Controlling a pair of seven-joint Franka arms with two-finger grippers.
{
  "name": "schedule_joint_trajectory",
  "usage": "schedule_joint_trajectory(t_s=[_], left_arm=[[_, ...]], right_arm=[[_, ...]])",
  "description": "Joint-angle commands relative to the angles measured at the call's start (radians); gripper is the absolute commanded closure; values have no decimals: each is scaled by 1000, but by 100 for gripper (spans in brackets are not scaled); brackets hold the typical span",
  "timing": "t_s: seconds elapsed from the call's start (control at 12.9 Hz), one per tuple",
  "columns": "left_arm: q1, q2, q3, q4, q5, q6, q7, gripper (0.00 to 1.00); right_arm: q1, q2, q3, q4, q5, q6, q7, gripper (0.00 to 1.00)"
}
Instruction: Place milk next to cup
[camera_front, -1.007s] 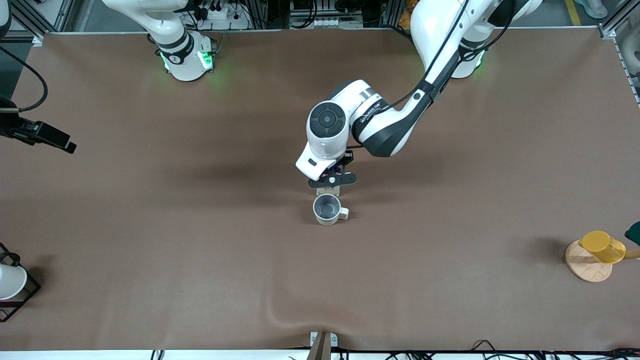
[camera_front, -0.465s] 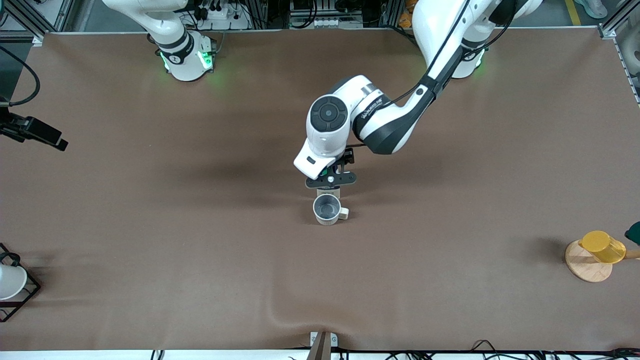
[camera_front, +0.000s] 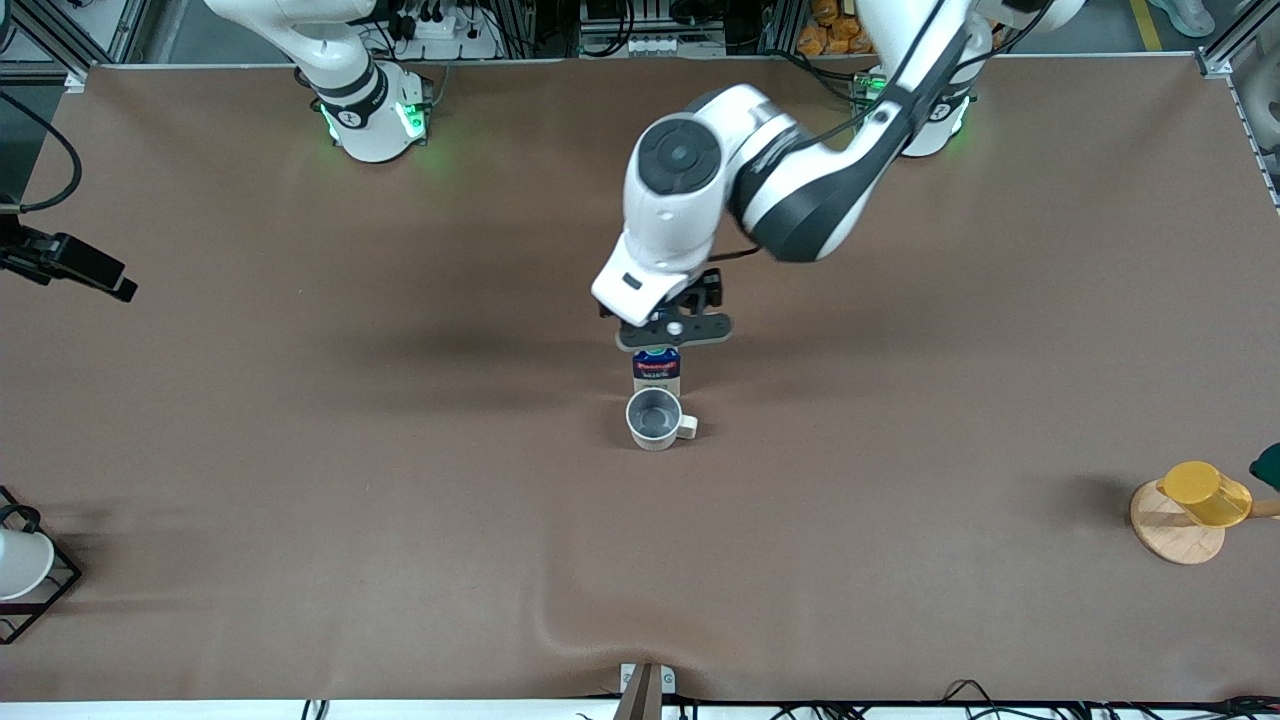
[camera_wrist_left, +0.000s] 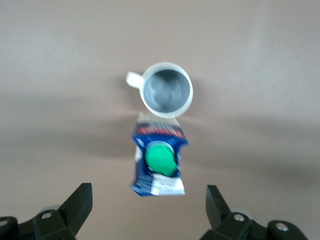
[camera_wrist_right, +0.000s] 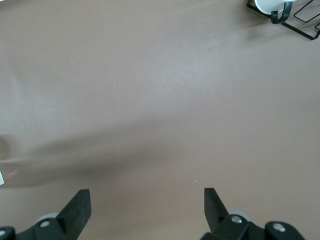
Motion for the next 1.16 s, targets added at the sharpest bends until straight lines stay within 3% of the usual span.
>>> schedule_joint_trajectory(t_s=[0.0,0.46,0.85,1.08], left_arm=[[146,-103,-1,-31,20,-21,22,0],[393,-217,0,-32,-9,-194,410,0],[375,-440,198,-216,-55,-265,774,0],[377,-511,249,-227,-81,-328,835,0]], right_arm=[[-2,18,6,33,-23,-21,13,0],[-6,18,7,33,-21,-25,13,0],[1,26,7,31,-20,-25,14,0],[-1,27,7,31,-20,-25,14,0]])
